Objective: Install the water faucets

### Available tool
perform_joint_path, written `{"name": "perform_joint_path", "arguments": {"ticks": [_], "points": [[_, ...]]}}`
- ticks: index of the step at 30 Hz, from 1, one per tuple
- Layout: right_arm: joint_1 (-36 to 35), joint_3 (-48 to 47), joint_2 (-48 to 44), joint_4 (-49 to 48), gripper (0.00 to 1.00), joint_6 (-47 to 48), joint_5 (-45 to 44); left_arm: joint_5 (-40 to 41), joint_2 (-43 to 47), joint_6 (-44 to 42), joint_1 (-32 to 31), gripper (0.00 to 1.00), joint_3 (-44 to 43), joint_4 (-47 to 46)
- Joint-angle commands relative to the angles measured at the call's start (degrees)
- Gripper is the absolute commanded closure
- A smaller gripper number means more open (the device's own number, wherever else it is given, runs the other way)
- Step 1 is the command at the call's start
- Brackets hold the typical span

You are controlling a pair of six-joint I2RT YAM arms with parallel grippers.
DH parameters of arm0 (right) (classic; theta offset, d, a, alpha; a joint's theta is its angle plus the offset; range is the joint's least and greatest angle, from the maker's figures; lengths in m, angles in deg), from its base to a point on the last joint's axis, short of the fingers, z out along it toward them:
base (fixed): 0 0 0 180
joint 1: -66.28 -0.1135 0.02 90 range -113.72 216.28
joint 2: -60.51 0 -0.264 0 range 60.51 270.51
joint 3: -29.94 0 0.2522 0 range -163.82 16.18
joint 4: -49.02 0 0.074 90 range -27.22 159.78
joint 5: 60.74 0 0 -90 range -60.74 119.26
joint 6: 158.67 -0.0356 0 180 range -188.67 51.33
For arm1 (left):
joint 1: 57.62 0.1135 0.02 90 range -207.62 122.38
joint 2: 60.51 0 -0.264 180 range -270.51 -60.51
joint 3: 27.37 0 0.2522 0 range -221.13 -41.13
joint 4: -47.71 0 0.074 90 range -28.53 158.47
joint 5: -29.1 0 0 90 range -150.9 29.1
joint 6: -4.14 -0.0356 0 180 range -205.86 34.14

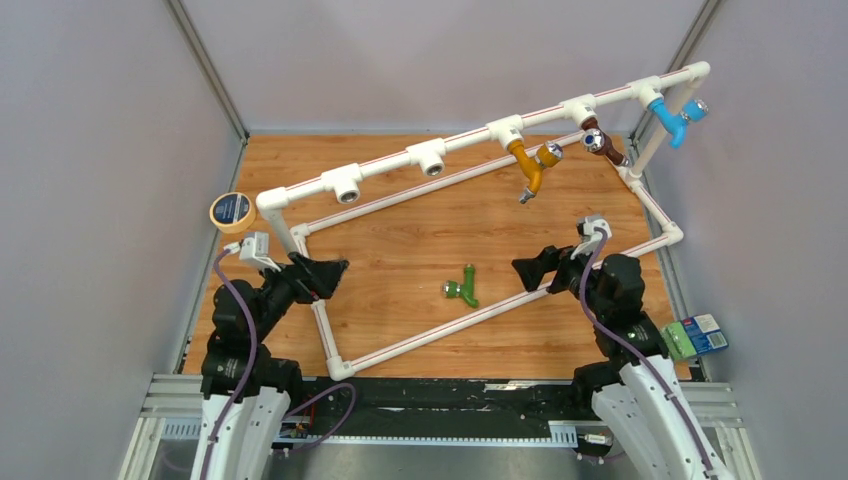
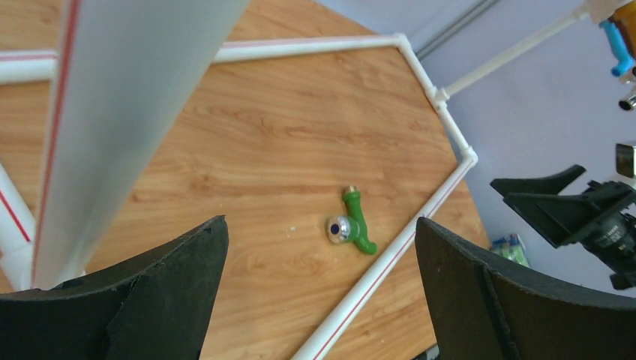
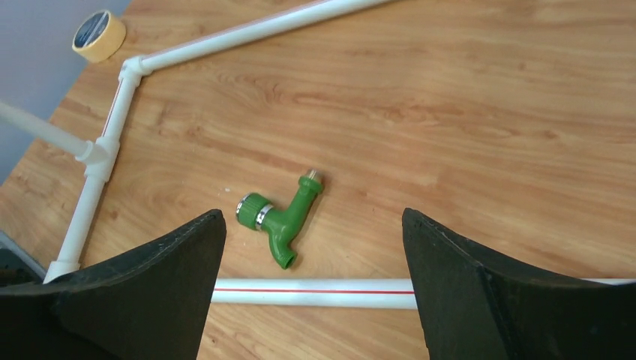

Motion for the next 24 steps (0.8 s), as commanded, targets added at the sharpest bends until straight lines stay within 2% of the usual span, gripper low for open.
{"name": "perform_joint_path", "arguments": {"ticks": [1, 3, 8, 10, 15, 24], "points": [[-4.87, 3.96, 2.46, -8.75, 0.12, -2.85, 0.64, -4.23, -3.24, 2.48, -2.97, 0.0, 2.09, -3.27], [-9.61, 4.76, 5.7, -10.52, 0.14, -2.68, -3.91, -2.82, -4.03, 3.01, -5.86, 0.0, 3.67, -5.02], [-28.66, 2.92, 17.92, -11.58, 0.2, 0.83, -21.82, 4.97, -10.09, 3.45, -16.67, 0.0, 4.47, -8.64], [-32.29, 1.78, 21.7, -11.67, 0.23, 1.89, -25.89, 8.76, -11.24, 3.19, -21.07, 0.0, 4.56, -9.51], [-37.14, -0.33, 28.48, -11.23, 0.34, 3.74, -30.03, 13.35, -11.6, 4.07, -27.23, 0.0, 6.66, -11.19], [-37.49, -4.64, 41.13, -11.23, 0.45, 4.09, -28.89, 13.97, -12.82, 5.48, -31.45, 0.0, 8.95, -15.76]]}}
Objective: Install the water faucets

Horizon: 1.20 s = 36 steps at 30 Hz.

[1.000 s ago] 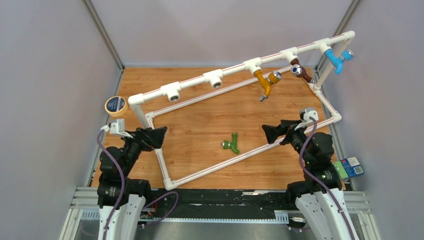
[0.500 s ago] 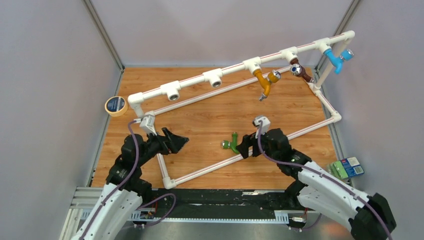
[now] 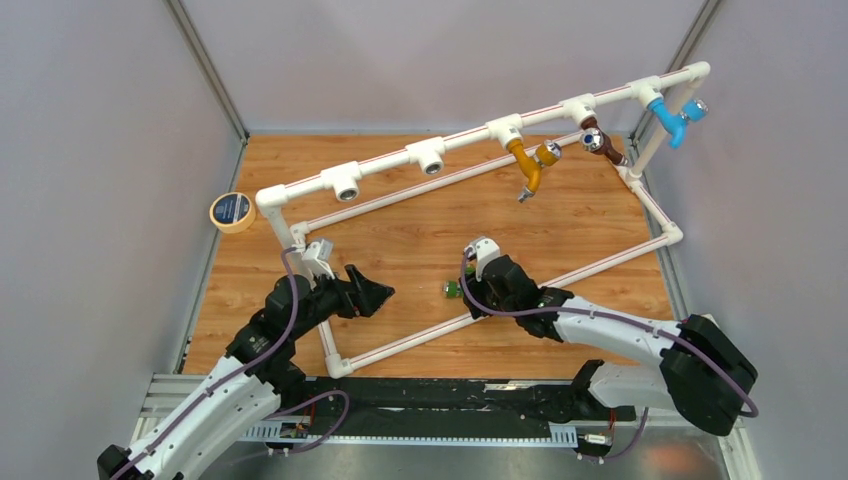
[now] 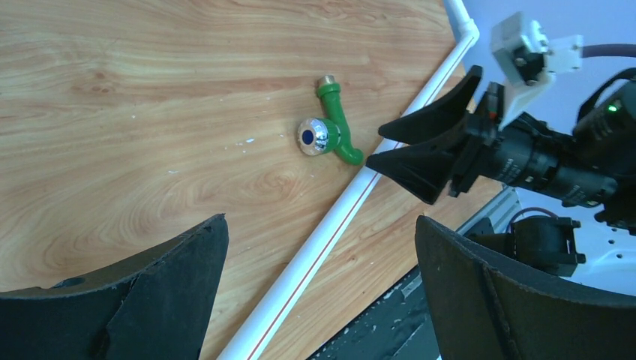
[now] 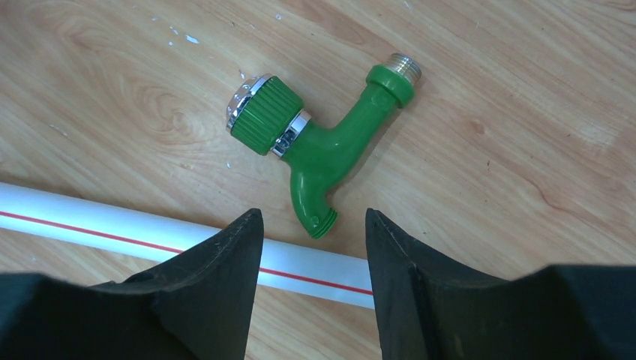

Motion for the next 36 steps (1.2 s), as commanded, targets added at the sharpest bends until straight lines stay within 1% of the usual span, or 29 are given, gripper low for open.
{"name": "perform_joint_path", "arguments": {"ticks": [1, 5, 10, 14, 15, 16, 21, 23, 29, 31, 36], "points": [[-0.31, -3.4, 3.94, -2.05, 0.46, 0.55, -1.64, 2.16, -0.1, 0.8, -2.21, 0.0, -0.38, -5.07], [-0.31, -4.8, 7.63, -2.05, 0.48, 0.72, -0.94, 2.61, -0.37, 1.67, -3.53, 0.0, 0.5, -7.18], [-0.4, -7.08, 13.34, -1.26, 0.51, 0.99, -0.5, 2.96, -3.17, 3.17, -6.08, 0.0, 1.03, -10.16], [-0.66, -9.2, 16.95, -0.12, 0.58, 0.81, -0.76, 4.1, -5.11, 4.4, -7.57, 0.0, 1.2, -10.78], [-0.75, -9.46, 17.65, -0.03, 0.6, 0.72, -1.02, 4.19, -5.38, 4.75, -7.75, 0.0, 1.29, -12.52], [-0.75, -9.55, 18.36, 0.15, 0.63, 0.72, -1.2, 4.36, -5.9, 4.93, -8.01, 0.0, 1.46, -12.89], [-1.19, -9.47, 17.66, 0.06, 0.91, 0.99, -1.03, 4.63, -7.75, 6.42, -8.1, 0.0, 1.91, -15.18], [-1.37, -8.94, 16.87, -0.38, 1.0, 1.42, -0.41, 4.89, -8.45, 6.77, -8.1, 0.0, 1.82, -15.88], [-2.86, -7.71, 12.75, -2.57, 1.0, 4.41, -0.5, 4.72, -11.7, 8.79, -8.1, 0.0, 1.73, -19.66], [-3.04, -6.66, 9.77, -4.58, 1.0, 5.29, -0.67, 4.72, -12.67, 10.11, -8.1, 0.0, 1.99, -21.32], [-3.3, -3.67, 0.54, -12.05, 1.0, 7.31, 3.63, 3.84, -15.48, 11.43, -8.1, 0.0, 0.77, -24.58]]}}
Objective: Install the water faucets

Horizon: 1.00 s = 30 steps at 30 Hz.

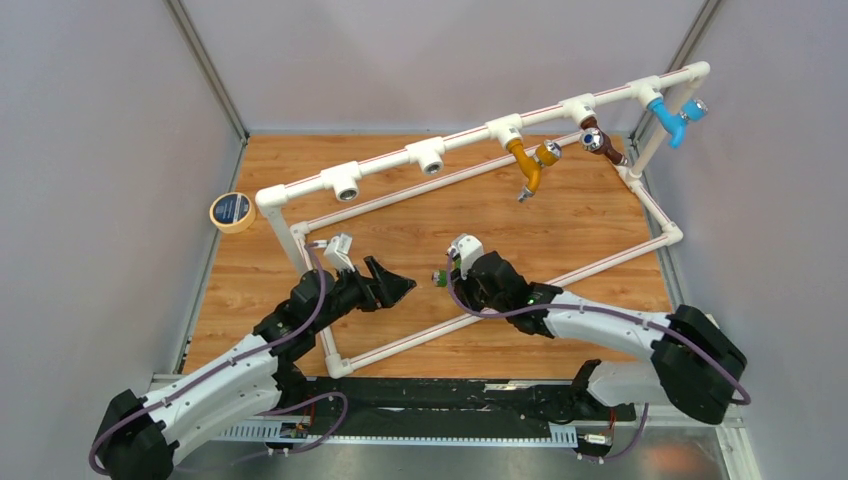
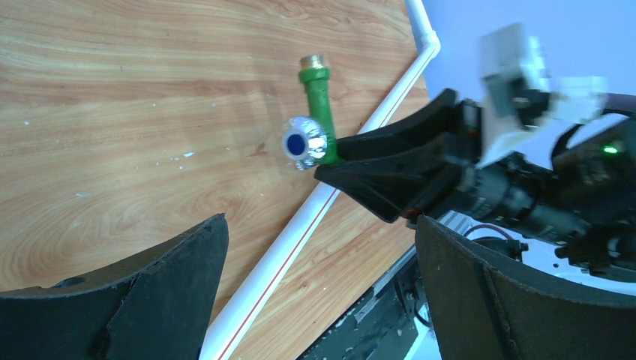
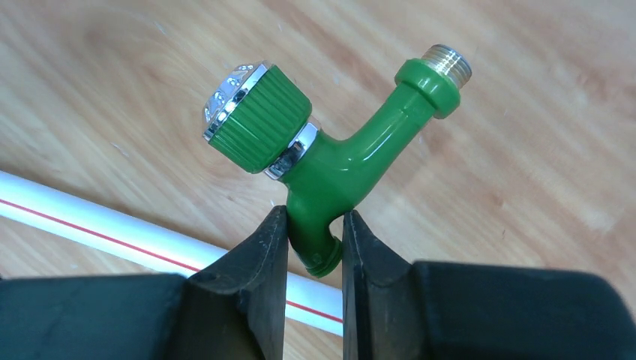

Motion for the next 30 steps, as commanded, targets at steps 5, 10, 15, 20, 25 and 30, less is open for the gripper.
{"name": "perform_joint_path", "arguments": {"ticks": [5, 10, 15, 20, 25, 30], "points": [[-0.9, 3.08, -13.27, -15.83, 1.0, 5.44, 7.01, -2.88, -3.56, 4.16, -0.32, 0.0, -2.52, -9.57], [-1.25, 3.25, -15.48, -18.65, 1.0, 7.38, 10.97, -4.55, -4.88, 6.36, -0.32, 0.0, -2.87, -13.62], [-2.04, 3.34, -15.74, -19.88, 1.0, 8.0, 12.64, -4.91, -6.2, 7.85, -0.32, 0.0, -3.49, -16.0], [-3.1, 3.17, -15.13, -20.15, 1.0, 8.53, 11.77, -2.8, -6.29, 10.4, -0.32, 0.01, -3.58, -17.05], [-4.41, 2.29, -13.81, -19.79, 1.0, 9.4, 9.4, -2.09, -7.07, 11.02, -0.32, 0.14, -5.33, -15.3], [-5.56, 0.27, -11.62, -18.22, 1.0, 10.37, 4.92, -3.14, -8.22, 11.2, -0.24, 0.22, -6.3, -14.16]]}}
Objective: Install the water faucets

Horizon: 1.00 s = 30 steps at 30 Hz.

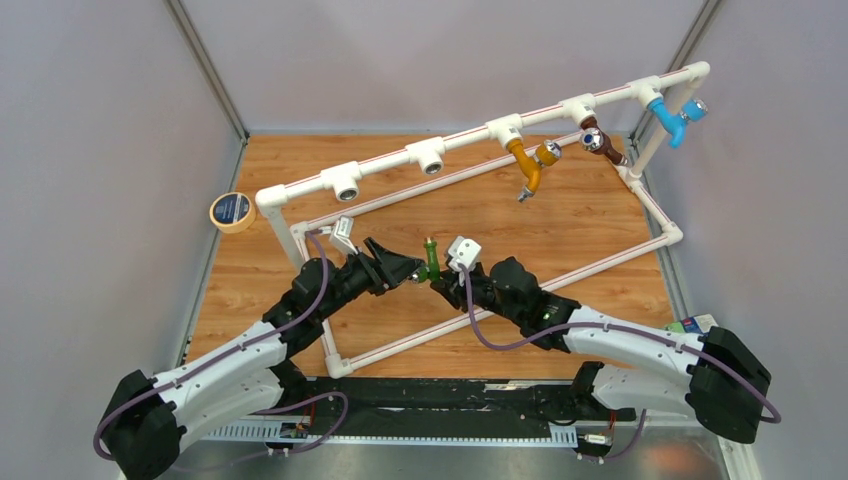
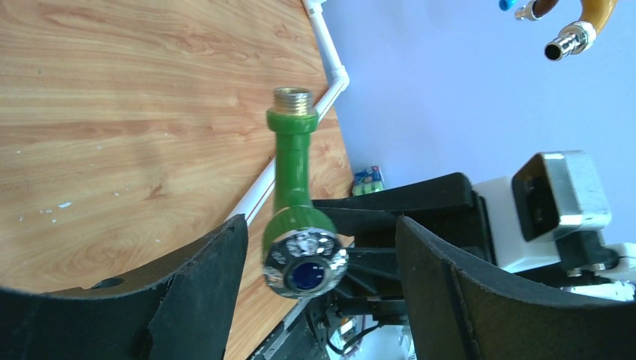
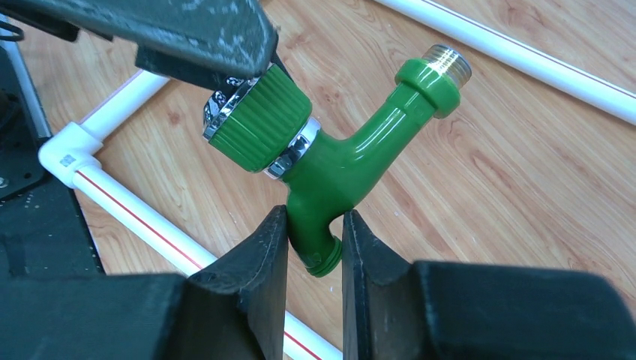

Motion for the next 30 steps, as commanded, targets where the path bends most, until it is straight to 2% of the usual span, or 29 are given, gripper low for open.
{"name": "perform_joint_path", "arguments": {"ticks": [1, 4, 9, 14, 16, 18, 21, 22, 23, 25, 28, 30], "points": [[-1.1, -3.34, 1.59, -2.08, 1.0, 1.76, -4.55, -0.5, -0.64, 1.05, -0.3, 0.24, -2.61, -0.74], [-1.71, -4.04, 2.38, -1.9, 1.0, 2.11, -5.78, -0.59, -0.99, 1.23, -0.3, 0.28, -2.96, 0.75], [-2.33, -5.01, 3.17, -1.47, 1.0, 2.99, -6.49, 0.02, -2.04, 1.06, -0.39, 0.26, -3.66, 6.02], [-2.86, -5.27, 3.7, -1.99, 1.0, 3.43, -6.75, -0.59, -3.45, 1.06, -0.48, 0.25, -4.36, 6.65], [-3.12, -5.54, 4.14, -2.08, 1.0, 3.61, -6.84, -0.85, -3.8, 0.88, -0.65, 0.29, -4.63, 6.12], [-3.3, -5.63, 4.4, -2.25, 1.0, 3.61, -7.19, -1.29, -3.98, 0.97, -0.65, 0.4, -4.63, 5.16], [-3.39, -5.54, 4.4, -3.04, 1.0, 3.52, -8.24, -1.73, -3.89, 1.84, -0.83, 0.7, -4.72, 4.63], [-3.39, -5.45, 4.32, -3.31, 1.0, 3.52, -8.51, -1.82, -3.72, 2.46, -0.83, 0.75, -4.54, 4.54], [-3.39, -5.45, 4.32, -3.57, 1.0, 3.52, -8.86, -1.73, -3.45, 2.9, -0.83, 0.87, -4.28, 4.45], [-3.56, -5.28, 3.79, -4.01, 0.96, 3.7, -9.65, -1.38, -2.57, 4.48, -0.83, 1.0, -3.58, 4.1], [-3.74, -4.14, 2.39, -5.15, 0.82, 4.48, -11.84, 0.11, -0.91, 7.2, -0.74, 1.0, -3.22, 4.97], [-4.44, -1.6, 0.55, -7.69, 0.62, 5.97, -14.65, 1.69, 0.15, 8.95, -0.83, 1.0, -3.4, 7.51]]}}
